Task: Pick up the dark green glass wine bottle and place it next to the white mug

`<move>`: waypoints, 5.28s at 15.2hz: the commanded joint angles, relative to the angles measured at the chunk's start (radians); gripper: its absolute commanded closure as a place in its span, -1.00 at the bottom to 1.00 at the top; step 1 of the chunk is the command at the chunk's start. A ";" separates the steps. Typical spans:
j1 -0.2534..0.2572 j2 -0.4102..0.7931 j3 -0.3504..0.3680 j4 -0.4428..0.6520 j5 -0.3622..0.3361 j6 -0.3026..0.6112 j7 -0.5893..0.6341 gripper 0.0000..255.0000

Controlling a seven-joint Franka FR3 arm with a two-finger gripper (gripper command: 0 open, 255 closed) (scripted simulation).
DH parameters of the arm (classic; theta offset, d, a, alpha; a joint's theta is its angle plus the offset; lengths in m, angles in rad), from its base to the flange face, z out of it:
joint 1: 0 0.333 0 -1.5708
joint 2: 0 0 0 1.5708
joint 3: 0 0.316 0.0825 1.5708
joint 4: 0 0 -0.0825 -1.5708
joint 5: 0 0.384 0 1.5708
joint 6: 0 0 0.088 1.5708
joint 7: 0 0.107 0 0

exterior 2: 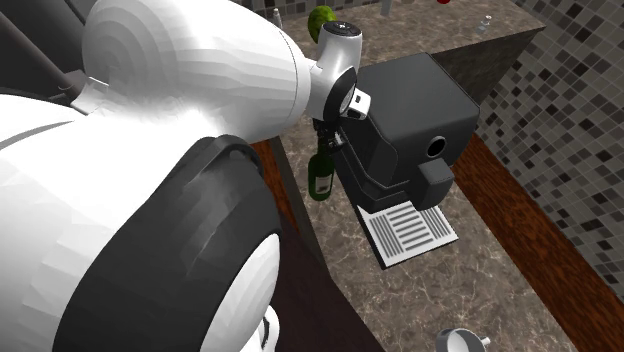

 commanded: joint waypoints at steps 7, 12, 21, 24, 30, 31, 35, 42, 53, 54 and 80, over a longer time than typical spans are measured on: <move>0.000 0.000 0.000 0.000 0.000 0.000 0.000 1.00; -0.001 -0.034 -0.001 0.023 0.018 -0.054 -0.012 1.00; -0.003 -0.097 -0.008 0.088 0.046 -0.176 -0.032 1.00; -0.003 -0.114 -0.011 0.113 0.052 -0.217 -0.036 1.00; -0.005 -0.141 -0.017 0.169 0.060 -0.298 -0.042 1.00; -0.005 -0.145 -0.018 0.179 0.061 -0.311 -0.043 1.00; -0.006 -0.157 -0.022 0.222 0.064 -0.365 -0.044 1.00; -0.009 -0.169 -0.028 0.304 0.066 -0.459 -0.045 1.00; -0.012 -0.164 -0.033 0.457 0.061 -0.607 -0.038 1.00; -0.013 -0.162 -0.033 0.472 0.060 -0.621 -0.037 1.00; 0.002 0.000 -0.005 1.010 -0.006 -1.010 0.027 1.00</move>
